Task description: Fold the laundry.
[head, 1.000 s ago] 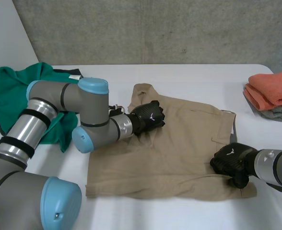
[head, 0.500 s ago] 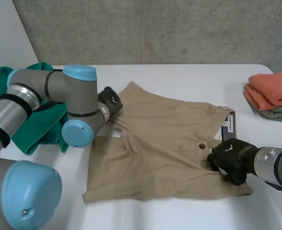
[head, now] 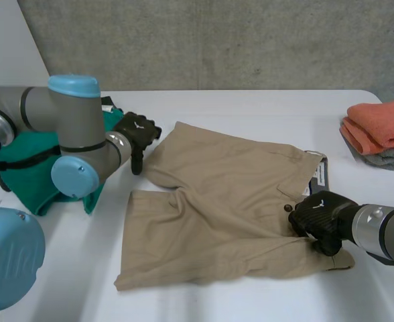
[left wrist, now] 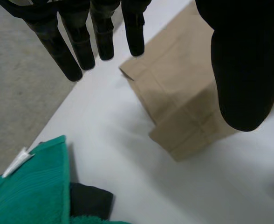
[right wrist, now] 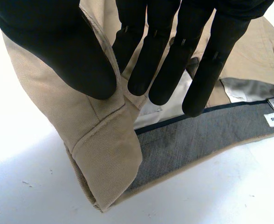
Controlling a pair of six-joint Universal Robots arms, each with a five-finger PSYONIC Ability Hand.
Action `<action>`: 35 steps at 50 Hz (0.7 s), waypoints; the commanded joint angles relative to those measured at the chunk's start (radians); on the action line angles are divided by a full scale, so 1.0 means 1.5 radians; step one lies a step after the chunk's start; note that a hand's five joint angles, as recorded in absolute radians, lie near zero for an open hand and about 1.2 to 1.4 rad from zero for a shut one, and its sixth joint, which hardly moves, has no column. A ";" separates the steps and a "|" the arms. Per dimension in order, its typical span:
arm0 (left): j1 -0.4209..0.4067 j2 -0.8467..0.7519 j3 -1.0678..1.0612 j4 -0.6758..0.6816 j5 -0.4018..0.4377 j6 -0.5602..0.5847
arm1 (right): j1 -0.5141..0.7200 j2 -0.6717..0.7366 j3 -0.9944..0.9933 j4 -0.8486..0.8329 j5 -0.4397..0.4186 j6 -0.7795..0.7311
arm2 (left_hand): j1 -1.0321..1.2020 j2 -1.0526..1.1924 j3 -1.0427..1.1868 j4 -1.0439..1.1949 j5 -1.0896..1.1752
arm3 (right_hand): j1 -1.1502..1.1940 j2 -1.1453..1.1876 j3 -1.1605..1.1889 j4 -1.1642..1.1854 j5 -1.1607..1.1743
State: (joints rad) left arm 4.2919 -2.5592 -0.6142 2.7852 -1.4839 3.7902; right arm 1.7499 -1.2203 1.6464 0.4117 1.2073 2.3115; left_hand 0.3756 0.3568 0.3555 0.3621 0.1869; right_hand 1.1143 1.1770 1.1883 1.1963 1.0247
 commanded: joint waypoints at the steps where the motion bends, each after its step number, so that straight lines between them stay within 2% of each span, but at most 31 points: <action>1: 0.003 -0.047 0.024 -0.003 0.025 0.049 | 0.000 0.000 0.002 0.001 0.000 0.000 | 0.372 0.385 0.385 0.381 0.382 | 0.188 0.146 0.139 0.133 0.131; 2: 0.001 -0.054 0.032 -0.007 0.021 0.052 | 0.000 0.001 0.002 0.001 0.001 0.000 | 0.649 0.661 0.662 0.658 0.658 | 0.188 0.146 0.139 0.133 0.131; 5: -0.001 -0.055 0.039 -0.022 0.003 0.058 | -0.001 0.003 -0.002 0.001 0.004 0.000 | 0.680 0.693 0.694 0.689 0.690 | 0.188 0.146 0.139 0.133 0.131; 10: -0.001 -0.047 0.037 -0.064 -0.093 0.083 | 0.001 0.001 -0.011 0.005 0.017 -0.004 | 0.680 0.693 0.694 0.689 0.690 | 0.188 0.146 0.139 0.133 0.131; 11: -0.002 -0.042 0.036 -0.067 -0.100 0.083 | 0.002 -0.001 -0.011 0.006 0.020 -0.005 | 0.578 0.590 0.591 0.587 0.587 | 0.188 0.146 0.139 0.133 0.131; 13: -0.002 -0.029 0.030 -0.067 -0.102 0.083 | 0.005 -0.001 -0.012 0.007 0.026 -0.005 | 0.203 0.216 0.217 0.212 0.213 | 0.188 0.146 0.139 0.133 0.131; 14: -0.001 -0.009 0.017 -0.066 -0.101 0.078 | 0.010 -0.004 -0.013 0.008 0.032 -0.004 | -0.134 -0.122 -0.121 -0.125 -0.125 | 0.188 0.146 0.139 0.133 0.131; 19: 0.003 0.076 -0.044 -0.063 -0.100 0.045 | 0.024 -0.017 -0.013 0.004 0.039 0.003 | -0.134 -0.122 -0.121 -0.125 -0.125 | 0.188 0.146 0.139 0.133 0.131; 24: 0.007 0.193 -0.158 -0.066 -0.086 -0.023 | 0.037 -0.023 -0.021 -0.009 0.039 0.037 | -0.134 -0.122 -0.121 -0.125 -0.125 | 0.188 0.146 0.139 0.133 0.131; 28: 0.003 0.301 -0.292 -0.077 -0.055 -0.090 | 0.043 -0.023 -0.032 -0.029 0.041 0.098 | -0.134 -0.122 -0.121 -0.125 -0.125 | 0.188 0.146 0.139 0.133 0.131; 29: 0.002 0.337 -0.349 -0.083 -0.041 -0.111 | 0.043 -0.023 -0.038 -0.034 0.046 0.124 | -0.097 -0.084 -0.083 -0.088 -0.087 | 0.188 0.146 0.139 0.133 0.131; 35: -0.014 0.430 -0.533 -0.092 -0.001 -0.153 | 0.041 -0.032 -0.044 -0.043 0.069 0.184 | -0.008 0.004 0.005 0.001 0.001 | 0.188 0.146 0.139 0.133 0.131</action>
State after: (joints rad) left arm 4.2919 -2.0367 -1.1739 2.6603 -1.5372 3.6184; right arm 1.8145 -1.2594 1.5901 0.3618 1.2822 2.5041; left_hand 0.2416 0.2455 0.2435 0.2437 0.0779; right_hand 1.1173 1.1770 1.1883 1.1964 1.0247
